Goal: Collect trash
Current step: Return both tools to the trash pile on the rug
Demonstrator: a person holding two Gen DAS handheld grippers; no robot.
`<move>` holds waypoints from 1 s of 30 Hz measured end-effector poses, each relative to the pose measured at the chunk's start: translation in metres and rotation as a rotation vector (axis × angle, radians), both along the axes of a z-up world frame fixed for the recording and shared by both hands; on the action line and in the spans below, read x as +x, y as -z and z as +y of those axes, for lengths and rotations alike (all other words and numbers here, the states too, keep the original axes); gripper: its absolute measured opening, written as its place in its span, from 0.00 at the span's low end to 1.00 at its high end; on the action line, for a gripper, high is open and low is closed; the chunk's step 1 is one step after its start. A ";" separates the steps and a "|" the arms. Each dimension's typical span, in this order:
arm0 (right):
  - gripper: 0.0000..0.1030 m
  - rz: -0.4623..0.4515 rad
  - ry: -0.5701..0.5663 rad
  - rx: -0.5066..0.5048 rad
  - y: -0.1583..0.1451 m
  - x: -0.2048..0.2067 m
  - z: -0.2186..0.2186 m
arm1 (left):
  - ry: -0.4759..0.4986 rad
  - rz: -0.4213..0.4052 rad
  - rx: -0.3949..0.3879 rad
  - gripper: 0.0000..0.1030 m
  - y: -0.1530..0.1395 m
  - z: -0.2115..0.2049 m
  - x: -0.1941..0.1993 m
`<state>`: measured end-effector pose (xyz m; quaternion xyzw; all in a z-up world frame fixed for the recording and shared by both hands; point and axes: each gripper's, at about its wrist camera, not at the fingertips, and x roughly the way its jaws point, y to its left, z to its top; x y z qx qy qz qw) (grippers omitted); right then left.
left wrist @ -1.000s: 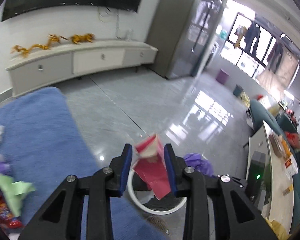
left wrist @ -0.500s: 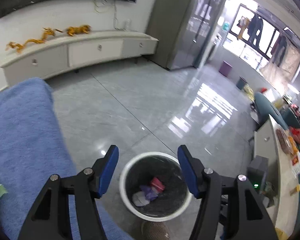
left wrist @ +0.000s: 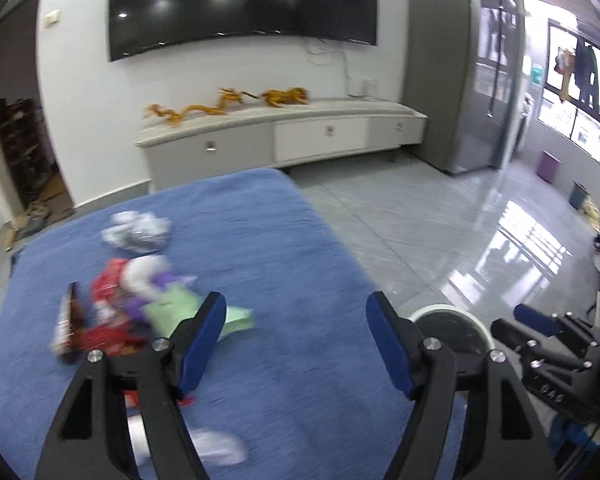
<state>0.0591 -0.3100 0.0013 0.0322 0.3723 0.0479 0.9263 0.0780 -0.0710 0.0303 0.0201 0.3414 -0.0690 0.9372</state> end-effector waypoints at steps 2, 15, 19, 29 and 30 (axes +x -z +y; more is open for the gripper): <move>0.43 -0.012 -0.033 -0.005 -0.008 -0.003 0.018 | -0.029 -0.014 0.005 0.69 -0.003 0.018 -0.010; 0.46 -0.052 -0.161 -0.073 -0.041 -0.023 0.110 | -0.121 -0.036 -0.071 0.69 -0.005 0.094 -0.044; 0.46 -0.055 -0.178 -0.093 -0.046 -0.027 0.130 | -0.137 -0.032 -0.092 0.69 -0.003 0.110 -0.050; 0.47 -0.054 -0.224 -0.111 -0.047 -0.025 0.167 | -0.176 -0.026 -0.104 0.69 0.004 0.140 -0.059; 0.47 -0.054 -0.229 -0.111 -0.047 -0.023 0.171 | -0.178 -0.025 -0.105 0.69 0.005 0.143 -0.059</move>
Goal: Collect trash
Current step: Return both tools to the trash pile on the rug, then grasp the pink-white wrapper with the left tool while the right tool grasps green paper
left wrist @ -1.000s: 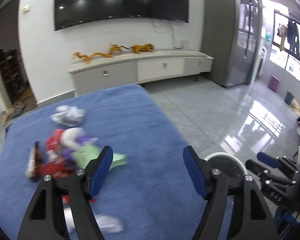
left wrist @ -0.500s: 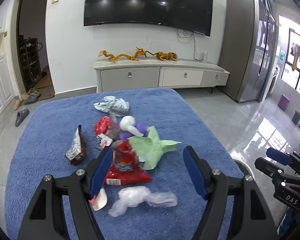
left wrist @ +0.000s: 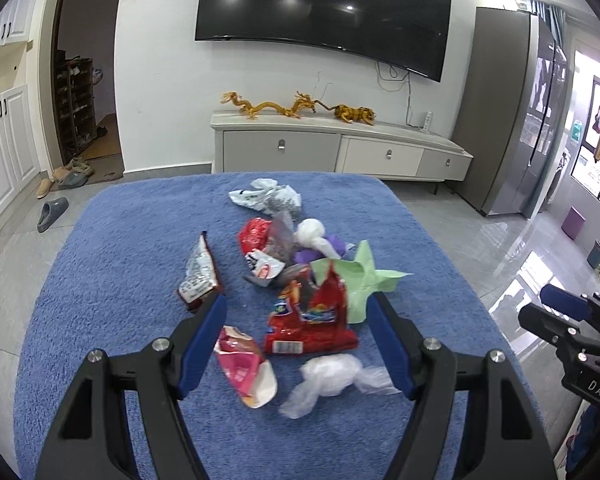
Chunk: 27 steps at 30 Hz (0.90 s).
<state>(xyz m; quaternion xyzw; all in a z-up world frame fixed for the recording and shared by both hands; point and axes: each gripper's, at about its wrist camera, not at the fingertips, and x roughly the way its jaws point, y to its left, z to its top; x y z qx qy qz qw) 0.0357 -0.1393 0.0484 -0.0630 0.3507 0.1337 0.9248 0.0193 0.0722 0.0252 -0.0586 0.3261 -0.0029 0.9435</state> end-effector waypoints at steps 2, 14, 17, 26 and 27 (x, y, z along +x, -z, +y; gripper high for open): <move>0.47 0.003 -0.012 0.001 0.001 0.003 0.005 | -0.011 0.006 -0.003 0.69 0.003 0.007 0.001; 0.47 0.013 -0.065 0.024 0.006 0.020 0.021 | -0.091 0.030 -0.004 0.69 0.014 0.047 0.011; 0.47 0.021 -0.080 0.027 0.010 0.027 0.025 | -0.122 0.049 -0.015 0.69 0.021 0.060 0.014; 0.47 0.085 -0.151 0.044 0.038 0.057 0.044 | -0.120 0.121 -0.066 0.69 0.048 0.085 0.020; 0.47 0.090 -0.157 0.048 0.041 0.061 0.046 | -0.116 0.130 -0.074 0.69 0.051 0.086 0.020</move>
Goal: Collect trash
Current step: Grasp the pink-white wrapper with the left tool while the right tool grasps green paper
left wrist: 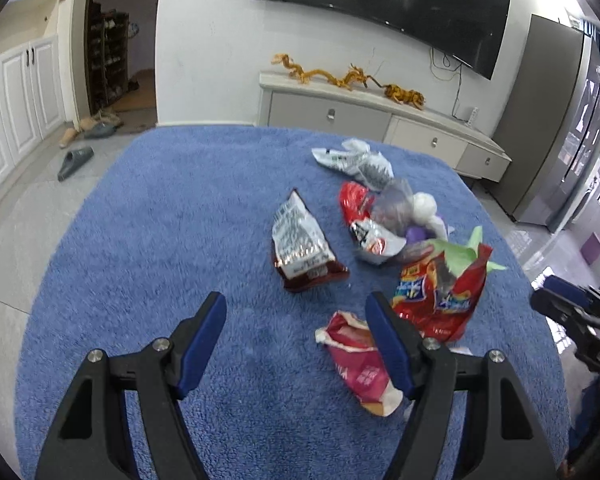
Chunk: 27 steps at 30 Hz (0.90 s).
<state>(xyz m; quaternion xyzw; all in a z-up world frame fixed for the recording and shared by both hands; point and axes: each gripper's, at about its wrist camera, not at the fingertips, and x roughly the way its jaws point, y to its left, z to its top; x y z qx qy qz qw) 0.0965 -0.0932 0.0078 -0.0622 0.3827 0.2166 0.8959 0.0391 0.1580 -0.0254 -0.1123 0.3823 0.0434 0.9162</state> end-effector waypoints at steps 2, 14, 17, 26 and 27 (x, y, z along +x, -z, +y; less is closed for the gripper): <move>0.47 0.006 -0.011 0.002 0.004 0.008 0.004 | 0.025 0.010 -0.040 0.68 0.004 0.000 0.000; 0.57 0.067 -0.078 0.020 0.035 0.060 0.029 | 0.109 0.085 -0.126 0.53 0.033 -0.024 0.004; 0.51 0.106 -0.089 0.030 0.045 0.066 0.031 | 0.131 0.085 -0.129 0.39 0.033 -0.029 0.007; 0.24 0.104 -0.043 0.078 0.038 0.049 -0.002 | 0.104 0.049 -0.115 0.37 0.024 -0.032 -0.002; 0.17 0.098 -0.038 0.089 0.034 0.044 -0.007 | 0.102 0.041 -0.111 0.37 0.021 -0.032 -0.005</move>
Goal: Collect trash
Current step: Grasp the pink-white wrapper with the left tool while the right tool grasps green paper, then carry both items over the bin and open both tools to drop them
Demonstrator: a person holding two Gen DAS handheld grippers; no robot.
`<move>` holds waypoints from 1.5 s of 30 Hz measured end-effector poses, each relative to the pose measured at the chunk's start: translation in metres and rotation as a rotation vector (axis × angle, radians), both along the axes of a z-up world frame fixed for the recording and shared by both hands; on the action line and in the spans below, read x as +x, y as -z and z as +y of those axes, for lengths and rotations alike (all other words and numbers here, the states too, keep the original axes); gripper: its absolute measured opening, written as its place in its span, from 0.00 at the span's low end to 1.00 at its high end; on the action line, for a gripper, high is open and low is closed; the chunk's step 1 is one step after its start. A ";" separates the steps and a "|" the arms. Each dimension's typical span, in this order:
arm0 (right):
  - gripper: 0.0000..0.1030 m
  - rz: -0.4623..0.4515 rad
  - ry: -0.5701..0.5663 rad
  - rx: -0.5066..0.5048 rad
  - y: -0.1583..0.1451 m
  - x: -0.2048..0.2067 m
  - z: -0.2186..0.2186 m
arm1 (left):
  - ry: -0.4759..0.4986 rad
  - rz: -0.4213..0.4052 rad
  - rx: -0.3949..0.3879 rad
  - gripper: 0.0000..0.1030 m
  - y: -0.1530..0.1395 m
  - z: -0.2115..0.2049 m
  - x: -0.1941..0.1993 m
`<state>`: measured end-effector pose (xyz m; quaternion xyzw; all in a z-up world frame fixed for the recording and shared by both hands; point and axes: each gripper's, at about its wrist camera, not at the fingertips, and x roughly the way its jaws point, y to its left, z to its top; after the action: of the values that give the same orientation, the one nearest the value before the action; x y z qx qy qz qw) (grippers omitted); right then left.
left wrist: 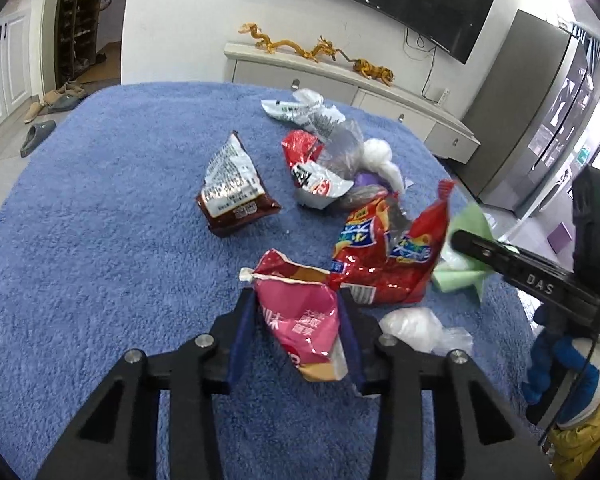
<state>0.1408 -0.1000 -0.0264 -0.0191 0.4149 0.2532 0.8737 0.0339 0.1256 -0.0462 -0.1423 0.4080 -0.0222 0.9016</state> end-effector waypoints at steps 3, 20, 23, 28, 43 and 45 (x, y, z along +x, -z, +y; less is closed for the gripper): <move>0.17 -0.025 0.015 0.014 -0.014 -0.014 -0.011 | 0.002 -0.043 0.023 0.37 -0.018 -0.005 -0.011; 0.17 -0.160 0.197 0.110 -0.078 -0.084 -0.107 | 0.233 -0.200 0.021 0.36 -0.100 -0.100 -0.016; 0.17 -0.175 0.274 0.108 -0.082 -0.091 -0.143 | 0.318 -0.209 0.002 0.36 -0.108 -0.138 -0.002; 0.17 -0.167 0.400 0.102 -0.074 -0.091 -0.199 | 0.472 -0.203 -0.020 0.36 -0.110 -0.214 0.027; 0.23 0.004 0.665 0.079 0.016 -0.049 -0.315 | 0.695 -0.012 -0.039 0.37 -0.041 -0.380 0.114; 0.27 0.026 0.689 0.073 0.030 -0.043 -0.323 | 0.704 0.010 -0.046 0.40 -0.030 -0.392 0.124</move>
<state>0.0974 -0.4233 -0.0560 0.1568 0.3987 -0.0417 0.9026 0.1577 -0.2660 -0.0160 -0.0131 0.4360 -0.3400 0.8331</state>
